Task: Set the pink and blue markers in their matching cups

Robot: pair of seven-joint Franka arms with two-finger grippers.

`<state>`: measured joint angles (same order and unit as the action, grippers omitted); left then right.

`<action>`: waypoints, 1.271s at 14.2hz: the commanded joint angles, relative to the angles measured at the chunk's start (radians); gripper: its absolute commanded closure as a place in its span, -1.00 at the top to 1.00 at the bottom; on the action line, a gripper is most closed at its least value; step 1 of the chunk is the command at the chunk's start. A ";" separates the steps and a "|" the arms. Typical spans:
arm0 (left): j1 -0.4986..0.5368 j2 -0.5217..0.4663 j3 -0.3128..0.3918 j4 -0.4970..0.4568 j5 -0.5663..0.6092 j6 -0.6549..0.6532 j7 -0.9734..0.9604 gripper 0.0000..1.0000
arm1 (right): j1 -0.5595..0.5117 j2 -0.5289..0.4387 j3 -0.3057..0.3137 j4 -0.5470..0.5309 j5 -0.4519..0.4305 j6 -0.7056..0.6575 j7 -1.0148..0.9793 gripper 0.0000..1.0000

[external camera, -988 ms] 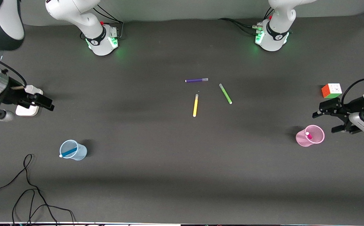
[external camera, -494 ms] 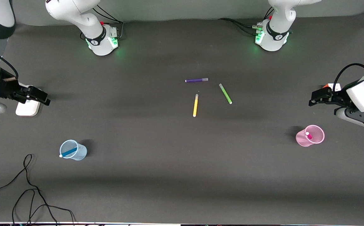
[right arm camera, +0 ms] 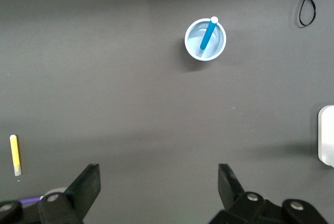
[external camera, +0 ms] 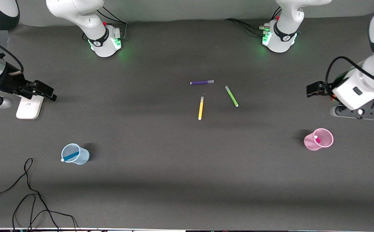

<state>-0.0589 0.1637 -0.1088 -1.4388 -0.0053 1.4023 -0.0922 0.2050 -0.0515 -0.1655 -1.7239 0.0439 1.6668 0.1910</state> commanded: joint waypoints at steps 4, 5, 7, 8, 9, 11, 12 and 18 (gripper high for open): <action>-0.027 0.023 0.018 0.054 0.045 -0.046 -0.055 0.99 | -0.121 0.012 0.112 -0.020 0.013 0.016 0.018 0.99; -0.022 0.023 0.021 0.054 0.050 -0.051 -0.055 0.99 | -0.116 0.009 0.112 -0.020 0.013 0.014 0.019 0.99; -0.012 0.025 0.026 0.054 0.047 -0.054 -0.054 0.99 | -0.111 0.006 0.113 -0.013 0.013 -0.005 0.021 0.99; -0.010 0.022 0.026 0.054 0.050 -0.054 -0.052 0.99 | -0.111 0.004 0.113 -0.013 0.013 -0.030 0.019 0.99; -0.010 0.013 0.024 0.051 0.050 -0.049 -0.052 0.99 | -0.111 0.002 0.112 -0.013 0.013 -0.036 0.019 0.99; 0.002 -0.025 0.020 0.022 0.041 -0.048 -0.044 0.99 | -0.111 0.002 0.113 -0.013 0.013 -0.038 0.019 0.99; 0.014 -0.056 0.018 -0.021 0.031 -0.022 -0.041 0.99 | -0.111 0.002 0.113 -0.011 0.013 -0.038 0.019 0.99; 0.019 -0.265 0.000 -0.324 0.027 0.195 -0.034 0.99 | -0.084 -0.002 0.109 0.003 0.001 -0.070 0.018 0.99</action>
<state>-0.0499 -0.0094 -0.0934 -1.6482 0.0233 1.5548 -0.1286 0.1134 -0.0468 -0.0533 -1.7352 0.0444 1.6221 0.1914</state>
